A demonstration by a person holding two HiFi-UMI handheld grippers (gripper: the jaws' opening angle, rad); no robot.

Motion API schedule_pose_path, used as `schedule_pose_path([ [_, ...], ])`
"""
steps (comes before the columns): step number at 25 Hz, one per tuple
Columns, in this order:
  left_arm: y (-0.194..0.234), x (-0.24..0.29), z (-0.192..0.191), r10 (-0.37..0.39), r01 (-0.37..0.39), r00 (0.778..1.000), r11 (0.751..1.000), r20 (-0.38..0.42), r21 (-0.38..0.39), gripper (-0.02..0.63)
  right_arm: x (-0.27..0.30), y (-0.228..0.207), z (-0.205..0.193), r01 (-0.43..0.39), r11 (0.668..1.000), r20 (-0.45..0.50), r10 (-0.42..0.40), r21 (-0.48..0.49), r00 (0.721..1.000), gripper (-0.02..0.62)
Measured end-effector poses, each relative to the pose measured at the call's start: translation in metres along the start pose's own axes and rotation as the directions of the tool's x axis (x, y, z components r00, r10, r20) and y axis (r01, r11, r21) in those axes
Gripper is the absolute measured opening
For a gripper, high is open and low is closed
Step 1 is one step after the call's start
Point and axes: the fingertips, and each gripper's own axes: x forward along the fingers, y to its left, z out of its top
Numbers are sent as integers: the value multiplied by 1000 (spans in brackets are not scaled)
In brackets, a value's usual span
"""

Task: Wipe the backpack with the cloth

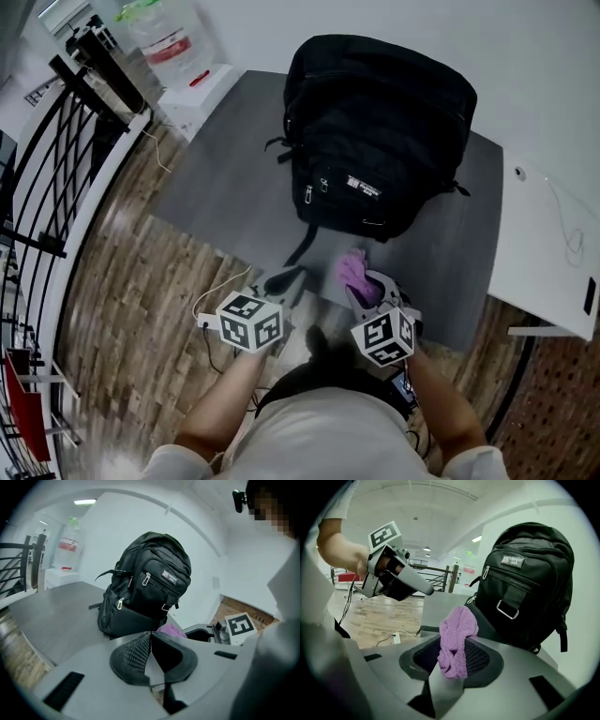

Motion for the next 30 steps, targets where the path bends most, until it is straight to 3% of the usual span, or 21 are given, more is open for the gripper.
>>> schedule_pose_path([
  [7,2,-42,25,31,-35,995,999,97,34,6,-9,16,58,10,996,101,-2,-86,995,141],
  [12,12,-62,50,-51,28,984,991,172,132,6,-2,27,94,58,992,128,-43,-112,991,141],
  [21,86,-100,82,-234,207,965,956,116,207,6,37,37,165,272,962,88,-270,-8,959,141],
  [27,133,-106,114,-282,243,956,916,80,320,6,51,36,196,400,916,44,-402,39,915,141],
  [30,141,-95,123,-317,281,946,906,70,316,8,52,32,204,436,898,30,-438,58,898,141],
])
